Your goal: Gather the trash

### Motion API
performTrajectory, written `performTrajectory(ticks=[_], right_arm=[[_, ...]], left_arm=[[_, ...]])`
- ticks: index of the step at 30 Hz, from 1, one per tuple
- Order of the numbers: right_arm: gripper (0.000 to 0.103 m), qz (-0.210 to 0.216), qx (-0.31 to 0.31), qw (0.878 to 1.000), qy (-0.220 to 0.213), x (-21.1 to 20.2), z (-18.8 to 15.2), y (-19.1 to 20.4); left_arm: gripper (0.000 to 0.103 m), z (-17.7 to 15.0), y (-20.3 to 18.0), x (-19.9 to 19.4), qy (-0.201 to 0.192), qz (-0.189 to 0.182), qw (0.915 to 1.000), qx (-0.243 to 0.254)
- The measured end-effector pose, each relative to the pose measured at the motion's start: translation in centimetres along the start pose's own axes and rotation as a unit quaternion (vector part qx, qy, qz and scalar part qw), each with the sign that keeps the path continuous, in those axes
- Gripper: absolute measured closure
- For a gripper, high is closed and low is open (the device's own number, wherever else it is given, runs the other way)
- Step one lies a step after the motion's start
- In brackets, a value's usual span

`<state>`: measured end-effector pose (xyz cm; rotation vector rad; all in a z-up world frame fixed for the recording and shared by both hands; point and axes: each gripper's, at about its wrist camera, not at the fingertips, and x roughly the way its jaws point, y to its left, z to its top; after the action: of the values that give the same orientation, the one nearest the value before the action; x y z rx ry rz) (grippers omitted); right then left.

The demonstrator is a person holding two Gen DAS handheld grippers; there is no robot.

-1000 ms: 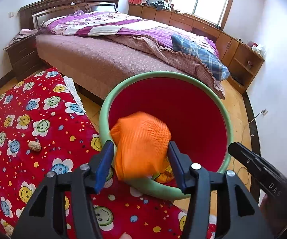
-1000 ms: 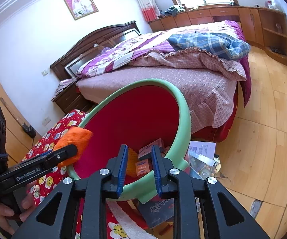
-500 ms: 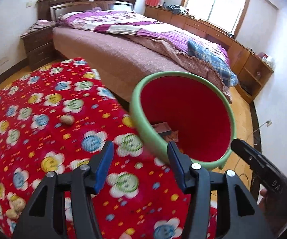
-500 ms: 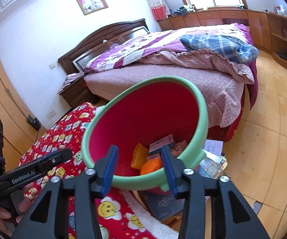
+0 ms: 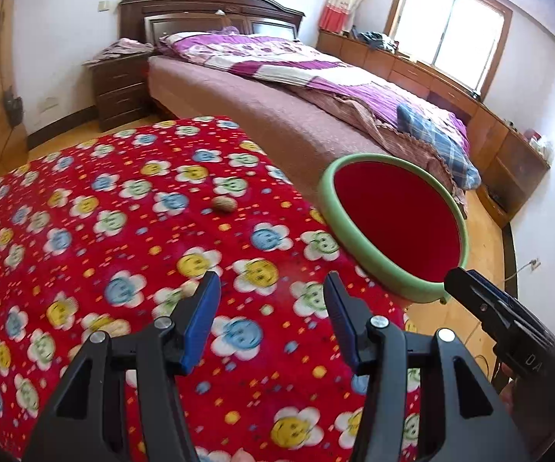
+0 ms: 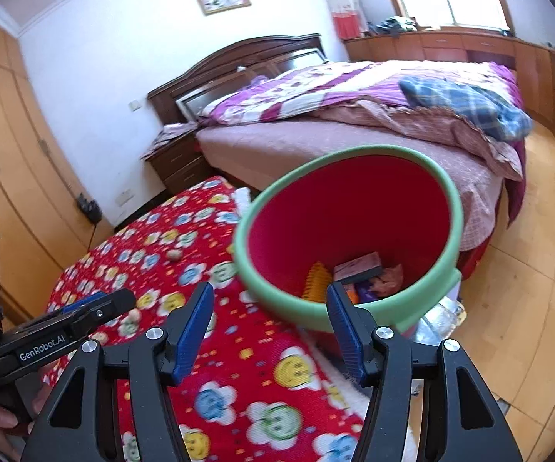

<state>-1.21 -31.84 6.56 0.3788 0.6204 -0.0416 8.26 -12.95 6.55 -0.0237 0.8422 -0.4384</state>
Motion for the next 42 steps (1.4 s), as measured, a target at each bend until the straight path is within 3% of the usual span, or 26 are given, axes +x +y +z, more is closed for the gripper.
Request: performTrajectory(ticks=[22, 42], right_arm=[[0.036, 0.054, -0.081, 0.995, -0.009, -2.7, -2.8, 8.8], [0.036, 0.074, -0.127, 0.989, -0.024, -2.8, -6.9, 12.0]], left_arm=[[0.047, -4.3, 7.4, -8.7, -0.063, 0.074, 0.9918, -0.083], [0.047, -9.2, 9.0, -10.9, -0.104, 0.152, 0.9782, -0.095]])
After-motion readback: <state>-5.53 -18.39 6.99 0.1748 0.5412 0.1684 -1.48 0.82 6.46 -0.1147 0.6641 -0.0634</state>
